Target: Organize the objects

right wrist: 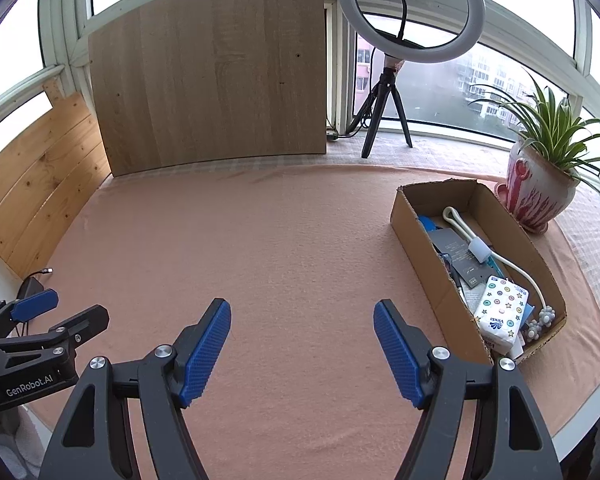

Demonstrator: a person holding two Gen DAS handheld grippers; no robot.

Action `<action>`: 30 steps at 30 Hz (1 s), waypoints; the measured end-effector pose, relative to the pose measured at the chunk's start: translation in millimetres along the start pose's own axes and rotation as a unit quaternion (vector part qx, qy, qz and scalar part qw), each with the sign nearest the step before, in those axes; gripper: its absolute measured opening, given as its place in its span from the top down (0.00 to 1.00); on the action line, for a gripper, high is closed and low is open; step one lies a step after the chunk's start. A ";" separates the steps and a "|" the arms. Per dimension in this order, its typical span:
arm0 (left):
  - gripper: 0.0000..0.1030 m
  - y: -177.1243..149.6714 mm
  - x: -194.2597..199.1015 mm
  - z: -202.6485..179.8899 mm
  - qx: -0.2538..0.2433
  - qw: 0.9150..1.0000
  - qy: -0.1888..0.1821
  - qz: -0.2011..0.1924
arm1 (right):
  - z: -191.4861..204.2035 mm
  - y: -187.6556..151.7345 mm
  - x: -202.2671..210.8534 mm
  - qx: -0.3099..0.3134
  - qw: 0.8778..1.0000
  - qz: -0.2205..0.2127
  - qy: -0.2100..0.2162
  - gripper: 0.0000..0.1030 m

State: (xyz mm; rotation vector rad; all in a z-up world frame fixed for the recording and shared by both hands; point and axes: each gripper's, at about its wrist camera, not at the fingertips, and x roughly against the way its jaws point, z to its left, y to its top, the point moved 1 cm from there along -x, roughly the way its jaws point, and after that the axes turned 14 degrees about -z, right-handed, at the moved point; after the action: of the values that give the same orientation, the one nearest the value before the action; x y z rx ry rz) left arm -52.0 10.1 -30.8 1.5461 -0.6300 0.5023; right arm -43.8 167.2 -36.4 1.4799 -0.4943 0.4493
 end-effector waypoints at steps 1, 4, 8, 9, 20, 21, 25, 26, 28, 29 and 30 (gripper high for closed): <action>0.12 0.1 -0.1 -0.2 0.000 1.000 0.000 0.000 | -0.2 0.0 -0.2 0.000 1.000 0.001 0.000 0.32; 0.12 0.4 -0.5 -0.2 0.000 1.000 0.000 0.001 | -0.5 0.2 -0.6 -0.001 1.000 0.001 0.001 0.32; 0.12 1.3 -2.2 1.0 0.000 1.000 0.002 0.001 | -0.2 0.0 -1.2 0.000 1.000 0.002 0.002 0.32; 0.12 1.0 -2.3 1.1 0.000 1.000 0.003 0.001 | -0.2 -0.2 -1.6 0.000 1.000 0.003 0.002 0.32; 0.12 0.8 -2.1 0.2 0.001 1.000 0.006 0.003 | -1.6 -2.2 -2.3 -0.001 1.000 0.007 0.004 0.32; 0.12 0.8 -2.1 0.3 0.001 1.000 0.006 0.003 | -2.2 -2.4 -2.0 -0.002 1.000 0.007 0.004 0.32; 0.12 0.9 -2.3 0.6 0.000 1.000 0.005 0.004 | -3.0 -2.5 -1.9 -0.004 1.000 0.007 0.004 0.32; 0.12 0.5 -2.2 0.4 0.000 1.000 0.005 0.004 | -3.0 -2.9 -1.6 -0.004 1.000 0.007 0.004 0.32; 0.12 0.1 -2.1 -0.1 0.000 1.000 0.005 0.005 | -3.1 -3.5 -1.8 -0.004 1.000 0.008 0.004 0.32; 0.12 0.1 -1.8 -0.4 0.000 1.000 0.004 0.005 | -3.1 -3.9 -1.9 -0.004 1.000 0.009 0.004 0.32; 0.12 0.0 -1.6 -0.5 0.000 1.000 0.004 0.004 | -3.3 -4.1 -1.9 -0.004 1.000 0.009 0.004 0.32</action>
State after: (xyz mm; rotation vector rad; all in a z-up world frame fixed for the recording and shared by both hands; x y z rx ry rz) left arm -53.2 10.7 -31.8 1.5407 -0.6310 0.5150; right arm -42.9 170.4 -41.0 1.4656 -0.5022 0.4667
